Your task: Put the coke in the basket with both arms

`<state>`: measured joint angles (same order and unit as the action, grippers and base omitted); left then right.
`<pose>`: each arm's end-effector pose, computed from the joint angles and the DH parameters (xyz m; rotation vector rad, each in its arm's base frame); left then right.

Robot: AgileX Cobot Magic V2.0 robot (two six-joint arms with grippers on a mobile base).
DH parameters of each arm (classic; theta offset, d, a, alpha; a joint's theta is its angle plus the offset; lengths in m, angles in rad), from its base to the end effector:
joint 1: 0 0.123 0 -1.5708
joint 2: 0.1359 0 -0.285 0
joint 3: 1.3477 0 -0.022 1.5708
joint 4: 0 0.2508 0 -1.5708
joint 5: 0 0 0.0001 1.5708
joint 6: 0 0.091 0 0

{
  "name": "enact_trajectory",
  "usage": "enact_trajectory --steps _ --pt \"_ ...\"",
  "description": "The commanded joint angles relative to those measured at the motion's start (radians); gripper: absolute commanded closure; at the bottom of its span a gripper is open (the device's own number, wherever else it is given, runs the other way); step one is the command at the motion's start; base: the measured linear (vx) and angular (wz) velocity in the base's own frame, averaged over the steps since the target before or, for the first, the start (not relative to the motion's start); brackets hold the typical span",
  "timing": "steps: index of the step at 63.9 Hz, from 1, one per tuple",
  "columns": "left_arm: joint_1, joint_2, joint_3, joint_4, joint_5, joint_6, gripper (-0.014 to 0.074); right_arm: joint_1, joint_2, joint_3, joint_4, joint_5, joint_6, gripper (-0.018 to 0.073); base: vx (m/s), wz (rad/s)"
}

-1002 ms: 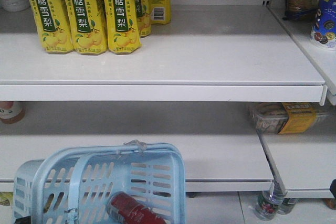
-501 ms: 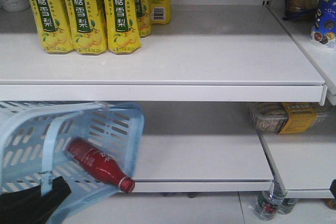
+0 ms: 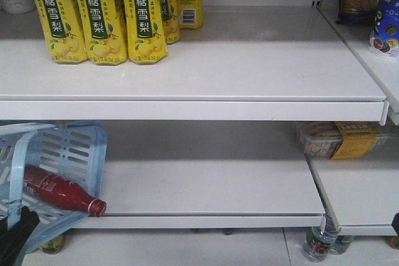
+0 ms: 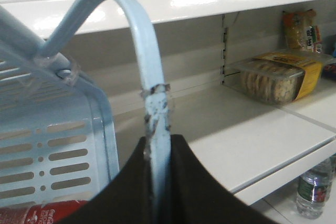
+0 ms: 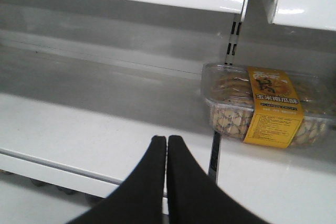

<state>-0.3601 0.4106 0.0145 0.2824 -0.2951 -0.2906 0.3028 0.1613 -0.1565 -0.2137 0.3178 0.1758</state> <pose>0.0826 -0.0389 0.2037 0.3389 1.6009 -0.3577 0.0629 0.0133 0.2284 -0.2492 1.7837 0.1370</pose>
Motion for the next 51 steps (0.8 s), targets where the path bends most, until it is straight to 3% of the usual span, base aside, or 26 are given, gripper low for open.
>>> enact_trajectory --steps 1,24,34,51 --pt "0.007 -0.048 -0.040 0.003 -0.076 0.048 0.0603 -0.003 0.011 -0.028 -0.007 -0.073 -0.002 0.0569 0.00 0.00" --pt "0.142 -0.223 -0.038 -0.052 0.048 0.045 0.0603 -0.003 0.011 -0.028 -0.007 -0.073 -0.002 0.0569 0.00 0.00" --pt "0.208 -0.330 0.026 -0.049 0.055 0.037 0.0603 -0.003 0.011 -0.028 -0.007 -0.073 -0.002 0.0569 0.00 0.00" --pt "0.302 -0.440 0.025 -0.048 0.184 0.017 0.0603 -0.003 0.011 -0.028 -0.007 -0.073 -0.002 0.0569 0.00 0.00"
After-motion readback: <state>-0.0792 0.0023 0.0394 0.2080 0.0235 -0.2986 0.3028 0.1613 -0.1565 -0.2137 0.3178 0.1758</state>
